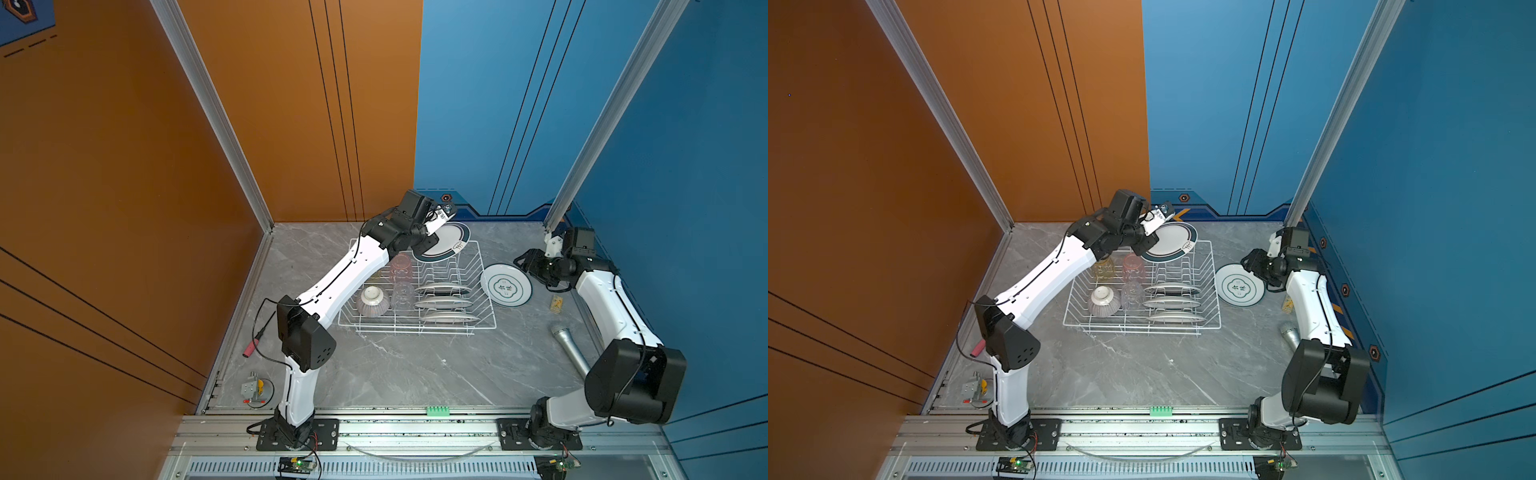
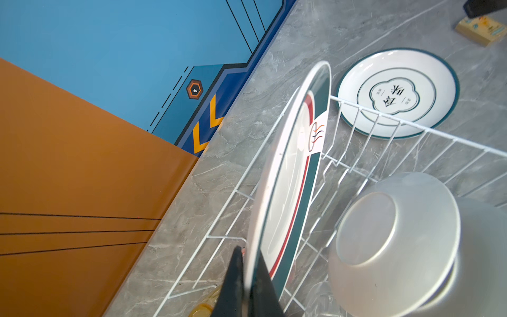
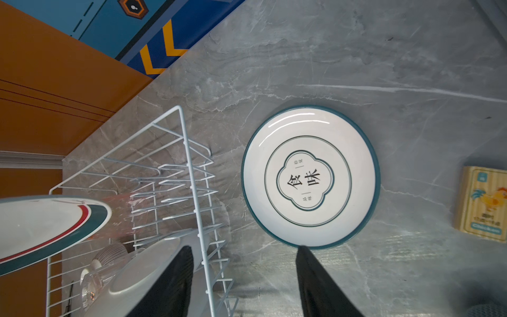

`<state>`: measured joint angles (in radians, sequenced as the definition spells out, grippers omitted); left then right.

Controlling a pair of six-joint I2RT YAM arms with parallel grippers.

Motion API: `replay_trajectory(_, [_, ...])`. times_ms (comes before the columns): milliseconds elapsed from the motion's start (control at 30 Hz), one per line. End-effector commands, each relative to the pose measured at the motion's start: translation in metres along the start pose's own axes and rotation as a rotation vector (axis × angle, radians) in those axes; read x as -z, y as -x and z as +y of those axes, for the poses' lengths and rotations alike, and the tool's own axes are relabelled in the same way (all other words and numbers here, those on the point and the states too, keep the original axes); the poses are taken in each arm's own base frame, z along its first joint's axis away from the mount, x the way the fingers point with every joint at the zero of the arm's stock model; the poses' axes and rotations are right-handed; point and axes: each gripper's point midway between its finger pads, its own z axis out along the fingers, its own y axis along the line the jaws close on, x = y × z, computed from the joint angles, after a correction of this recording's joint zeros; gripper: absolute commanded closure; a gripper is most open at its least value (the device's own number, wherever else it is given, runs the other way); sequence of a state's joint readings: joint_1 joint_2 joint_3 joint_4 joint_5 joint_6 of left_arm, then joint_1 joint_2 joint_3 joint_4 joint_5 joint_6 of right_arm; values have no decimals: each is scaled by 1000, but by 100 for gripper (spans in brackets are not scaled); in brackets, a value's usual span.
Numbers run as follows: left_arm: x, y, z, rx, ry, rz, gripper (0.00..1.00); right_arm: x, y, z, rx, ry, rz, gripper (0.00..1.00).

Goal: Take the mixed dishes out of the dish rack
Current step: 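Close the left gripper on the rim of the green-and-red rimmed plate, then lift the rimmed plate up out of the rack with the left gripper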

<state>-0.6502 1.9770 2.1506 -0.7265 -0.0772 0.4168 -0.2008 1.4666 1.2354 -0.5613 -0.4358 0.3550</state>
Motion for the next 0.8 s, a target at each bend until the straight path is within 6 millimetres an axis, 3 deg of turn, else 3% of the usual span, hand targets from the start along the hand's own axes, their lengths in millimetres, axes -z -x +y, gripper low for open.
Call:
replay_trajectory(0, [38,24,17,152,-40,-125,100,10,4,30,57,142,-39,43])
replay_trajectory(233, [55,33,17,357,-208,-205,100,25,1,79,122,402,-61,45])
replay_trajectory(500, [63,45,14,592,-426,-302,100,46,-18,138,235,640,-42,46])
replay_trajectory(767, [63,48,17,707,-555,-371,100,51,-16,162,218,747,-50,47])
